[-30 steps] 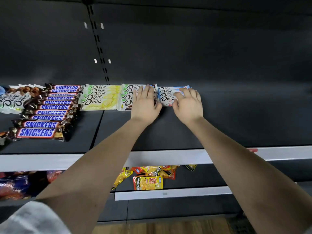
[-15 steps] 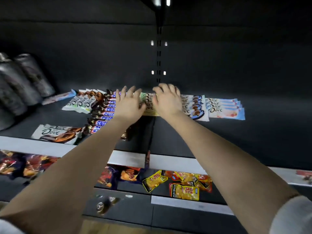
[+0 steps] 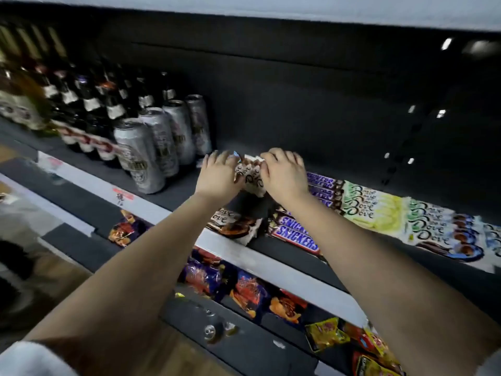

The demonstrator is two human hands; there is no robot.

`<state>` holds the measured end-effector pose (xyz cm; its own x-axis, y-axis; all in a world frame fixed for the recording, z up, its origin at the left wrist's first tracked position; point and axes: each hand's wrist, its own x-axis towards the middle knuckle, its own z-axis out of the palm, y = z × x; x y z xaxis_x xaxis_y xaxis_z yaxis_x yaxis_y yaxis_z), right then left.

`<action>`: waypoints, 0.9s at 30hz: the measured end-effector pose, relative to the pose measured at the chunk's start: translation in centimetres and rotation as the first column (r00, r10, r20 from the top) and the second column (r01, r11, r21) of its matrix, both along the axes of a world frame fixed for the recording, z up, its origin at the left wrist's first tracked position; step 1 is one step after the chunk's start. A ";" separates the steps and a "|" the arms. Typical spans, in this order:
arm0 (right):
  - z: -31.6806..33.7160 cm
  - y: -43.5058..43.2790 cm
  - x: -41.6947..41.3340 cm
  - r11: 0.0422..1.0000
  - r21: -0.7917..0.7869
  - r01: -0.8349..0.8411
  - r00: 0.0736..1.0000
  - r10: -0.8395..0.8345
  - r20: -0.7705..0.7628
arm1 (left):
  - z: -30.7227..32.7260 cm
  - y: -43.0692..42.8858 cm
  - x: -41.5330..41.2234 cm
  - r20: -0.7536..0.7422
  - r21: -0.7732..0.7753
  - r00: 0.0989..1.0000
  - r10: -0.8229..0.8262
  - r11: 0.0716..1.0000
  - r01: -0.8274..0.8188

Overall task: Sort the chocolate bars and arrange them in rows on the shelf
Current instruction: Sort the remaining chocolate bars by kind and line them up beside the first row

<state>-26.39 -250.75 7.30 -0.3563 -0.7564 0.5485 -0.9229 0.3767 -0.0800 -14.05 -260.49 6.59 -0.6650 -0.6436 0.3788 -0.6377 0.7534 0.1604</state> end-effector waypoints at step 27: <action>-4.4 -18.1 2.9 0.908 0.416 -0.053 0.976 -0.042 0.215 | -6.5 -13.6 2.5 -0.284 0.278 0.947 -0.151 0.932 0.232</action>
